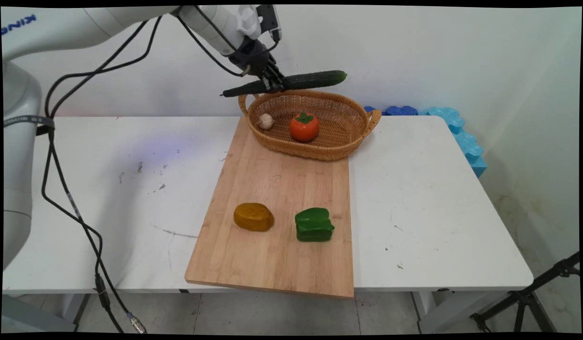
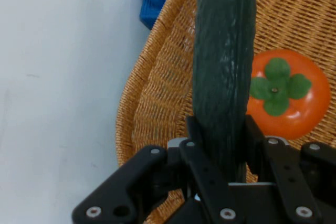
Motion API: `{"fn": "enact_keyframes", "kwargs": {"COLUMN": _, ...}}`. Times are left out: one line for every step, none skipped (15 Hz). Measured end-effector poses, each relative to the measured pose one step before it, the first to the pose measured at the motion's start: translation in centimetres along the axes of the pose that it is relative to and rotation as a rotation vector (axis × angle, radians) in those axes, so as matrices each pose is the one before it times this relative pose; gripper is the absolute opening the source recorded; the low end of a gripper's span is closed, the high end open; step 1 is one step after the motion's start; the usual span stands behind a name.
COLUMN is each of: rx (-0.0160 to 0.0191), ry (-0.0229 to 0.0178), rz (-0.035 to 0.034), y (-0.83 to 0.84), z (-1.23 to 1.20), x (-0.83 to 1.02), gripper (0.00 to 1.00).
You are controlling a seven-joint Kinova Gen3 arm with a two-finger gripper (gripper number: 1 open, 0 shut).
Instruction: Place the picked object in the vegetable basket
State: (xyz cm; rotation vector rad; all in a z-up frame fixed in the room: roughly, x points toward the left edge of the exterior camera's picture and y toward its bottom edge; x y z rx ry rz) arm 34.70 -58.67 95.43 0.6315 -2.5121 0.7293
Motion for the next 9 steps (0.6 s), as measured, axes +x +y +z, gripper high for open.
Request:
{"fn": "enact_keyframes", "kwargs": {"rx": 0.00055, "ry": -0.00128, "rz": -0.00629, "y": -0.15, "z": 0.43, "x": 0.042, "gripper": 0.0}}
{"fn": "enact_keyframes", "kwargs": {"rx": -0.00004, "ry": -0.00092, "rz": -0.00477, "y": -0.105, "z": 0.351, "x": 0.016, "gripper": 0.0}}
{"fn": "enact_keyframes", "kwargs": {"rx": -0.00071, "ry": -0.00045, "rz": -0.00478, "y": -0.083, "z": 0.378, "x": 0.03, "gripper": 0.0}}
{"fn": "enact_keyframes", "kwargs": {"rx": -0.00083, "ry": -0.00033, "rz": -0.00418, "y": -0.066, "z": 0.348, "x": 0.033, "gripper": 0.0}}
{"fn": "enact_keyframes", "kwargs": {"rx": -0.00073, "ry": 0.00021, "rz": -0.0032, "y": -0.036, "z": 0.268, "x": 0.027, "gripper": 1.0}}
{"fn": "enact_keyframes", "kwargs": {"rx": -0.0009, "ry": 0.00048, "rz": -0.00349, "y": -0.029, "z": 0.277, "x": 0.02, "gripper": 1.0}}
{"fn": "enact_keyframes", "kwargs": {"rx": -0.00121, "ry": 0.00112, "rz": -0.00237, "y": -0.007, "z": 0.257, "x": 0.056, "gripper": 1.0}}
{"fn": "enact_keyframes", "kwargs": {"rx": -0.00143, "ry": 0.00114, "rz": -0.00202, "y": 0.009, "z": 0.19, "x": 0.037, "gripper": 1.0}}
{"fn": "enact_keyframes", "kwargs": {"rx": -0.00189, "ry": 0.00141, "rz": -0.00236, "y": 0.021, "z": 0.201, "x": 0.038, "gripper": 1.0}}
